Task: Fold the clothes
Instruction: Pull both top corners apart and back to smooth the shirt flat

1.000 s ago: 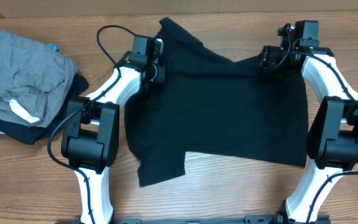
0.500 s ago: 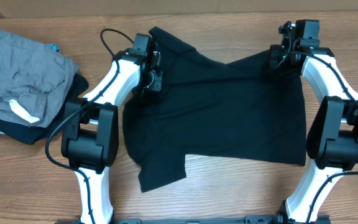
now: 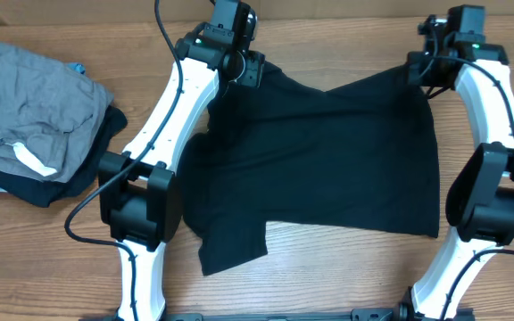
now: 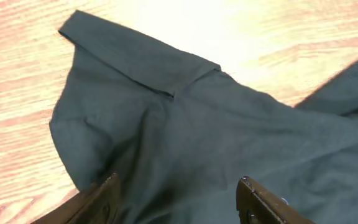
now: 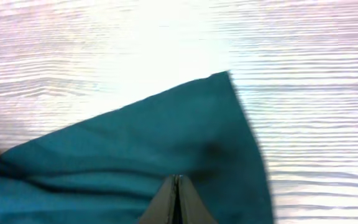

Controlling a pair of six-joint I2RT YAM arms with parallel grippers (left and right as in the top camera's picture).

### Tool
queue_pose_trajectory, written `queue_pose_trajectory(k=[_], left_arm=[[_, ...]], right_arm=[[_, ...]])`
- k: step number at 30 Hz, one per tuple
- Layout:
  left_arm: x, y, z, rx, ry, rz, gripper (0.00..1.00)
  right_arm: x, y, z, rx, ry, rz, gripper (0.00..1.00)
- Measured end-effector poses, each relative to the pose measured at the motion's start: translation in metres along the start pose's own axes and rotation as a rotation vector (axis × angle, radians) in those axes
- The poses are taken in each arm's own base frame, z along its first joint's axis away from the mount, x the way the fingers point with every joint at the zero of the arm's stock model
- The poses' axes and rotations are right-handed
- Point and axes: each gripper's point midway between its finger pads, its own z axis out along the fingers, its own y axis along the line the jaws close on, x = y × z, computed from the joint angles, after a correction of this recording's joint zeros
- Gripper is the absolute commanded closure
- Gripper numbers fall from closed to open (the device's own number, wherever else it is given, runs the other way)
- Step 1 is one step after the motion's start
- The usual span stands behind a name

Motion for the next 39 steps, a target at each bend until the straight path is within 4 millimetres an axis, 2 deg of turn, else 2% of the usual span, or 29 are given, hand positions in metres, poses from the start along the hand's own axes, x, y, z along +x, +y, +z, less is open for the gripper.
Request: queue_pose_trajectory(k=[3,5,6,8,9,13,15,19,25,30,31,32,33,34,39], left_arm=[[0.003,0.004,0.019,-0.014,0.007,-0.009,0.37],[0.011,0.008,0.037,-0.029,0.031,-0.016,0.37],[0.018,0.011,0.051,-0.044,0.053,-0.020,0.37],[0.029,0.017,0.069,-0.067,0.084,-0.024,0.37],[0.033,0.019,0.075,-0.079,0.095,-0.028,0.37],[0.037,0.024,0.088,-0.099,0.097,-0.049,0.36],[0.038,0.025,0.092,-0.102,0.094,-0.052,0.36],[0.041,0.028,0.100,-0.117,0.097,-0.052,0.35],[0.042,0.030,0.106,-0.129,0.094,-0.051,0.35],[0.039,0.031,0.107,-0.130,0.082,-0.051,0.35],[0.039,0.030,0.107,-0.129,0.079,-0.051,0.35],[0.039,0.030,0.107,-0.129,0.079,-0.052,0.35],[0.038,0.030,0.107,-0.129,0.079,-0.052,0.35],[0.038,0.030,0.107,-0.130,0.079,-0.055,0.35],[0.038,0.031,0.107,-0.131,0.077,-0.070,0.35]], right_arm=[[0.000,-0.017,0.003,0.016,-0.008,-0.007,0.96],[-0.002,-0.025,0.012,0.023,-0.021,-0.020,0.94],[-0.003,-0.028,0.021,0.023,-0.030,-0.029,0.90],[-0.006,-0.031,0.040,0.024,-0.050,-0.050,0.72],[-0.006,-0.032,0.047,0.024,-0.054,-0.063,0.69],[0.005,-0.036,0.076,0.023,-0.034,-0.093,0.52],[0.012,-0.038,0.084,0.023,-0.015,-0.098,0.49],[0.015,-0.048,0.084,0.030,-0.007,-0.089,0.46],[0.020,-0.052,0.085,0.025,0.000,-0.095,0.47],[0.026,-0.049,0.095,-0.003,0.012,-0.100,0.56],[0.029,-0.048,0.097,-0.007,0.018,-0.100,0.61],[0.032,-0.048,0.101,-0.010,0.026,-0.099,0.70],[0.030,-0.048,0.102,-0.011,0.018,-0.106,0.86],[0.030,-0.048,0.103,-0.010,0.015,-0.105,0.96],[0.029,-0.048,0.103,-0.011,0.011,-0.101,0.96]])
